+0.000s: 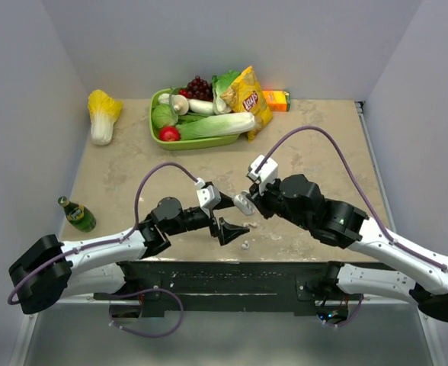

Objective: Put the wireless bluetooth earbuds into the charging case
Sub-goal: Adjust the charging case.

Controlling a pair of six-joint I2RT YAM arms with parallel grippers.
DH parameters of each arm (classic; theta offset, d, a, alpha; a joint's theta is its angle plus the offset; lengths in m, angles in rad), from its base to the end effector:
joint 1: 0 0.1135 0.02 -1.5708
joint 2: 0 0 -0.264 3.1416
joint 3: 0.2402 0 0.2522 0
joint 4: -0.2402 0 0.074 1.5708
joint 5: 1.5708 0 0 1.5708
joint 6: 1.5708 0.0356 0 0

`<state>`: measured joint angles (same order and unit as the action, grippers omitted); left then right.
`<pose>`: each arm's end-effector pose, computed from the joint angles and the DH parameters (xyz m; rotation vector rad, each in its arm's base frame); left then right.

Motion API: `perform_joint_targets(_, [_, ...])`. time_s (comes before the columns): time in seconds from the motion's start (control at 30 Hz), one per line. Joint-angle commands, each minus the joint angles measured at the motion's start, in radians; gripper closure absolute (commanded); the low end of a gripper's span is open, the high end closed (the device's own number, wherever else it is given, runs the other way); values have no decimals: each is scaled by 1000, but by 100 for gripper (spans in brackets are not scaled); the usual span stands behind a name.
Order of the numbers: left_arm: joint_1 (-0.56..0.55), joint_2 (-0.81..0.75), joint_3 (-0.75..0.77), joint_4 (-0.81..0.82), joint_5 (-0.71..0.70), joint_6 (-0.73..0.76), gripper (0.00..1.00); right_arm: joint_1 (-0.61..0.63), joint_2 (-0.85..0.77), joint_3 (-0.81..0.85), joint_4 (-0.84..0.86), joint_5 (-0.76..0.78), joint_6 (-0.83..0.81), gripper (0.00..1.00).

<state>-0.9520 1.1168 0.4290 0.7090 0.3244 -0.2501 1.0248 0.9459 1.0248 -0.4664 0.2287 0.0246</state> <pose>0.1296 -0.2015 0.2439 0.8297 1.4607 -1.1807 0.1137 0.1716 0.3657 -0.8117 1.8026 0.4676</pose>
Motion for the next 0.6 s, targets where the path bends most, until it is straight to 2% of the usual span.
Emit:
perform_joint_targets(0.0, [62, -9, 42, 78, 211, -72, 4, 81, -6, 31, -32, 159, -61, 100])
perform_joint_targets(0.13, [111, 8, 68, 83, 280, -78, 14, 132, 10, 24, -28, 219, -64, 100])
perform_joint_targets(0.23, [116, 28, 86, 84, 317, -77, 18, 152, 16, 21, -23, 238, -66, 100])
perform_joint_targets(0.57, [119, 69, 105, 101, 334, -69, 22, 176, 31, 17, -15, 247, -66, 100])
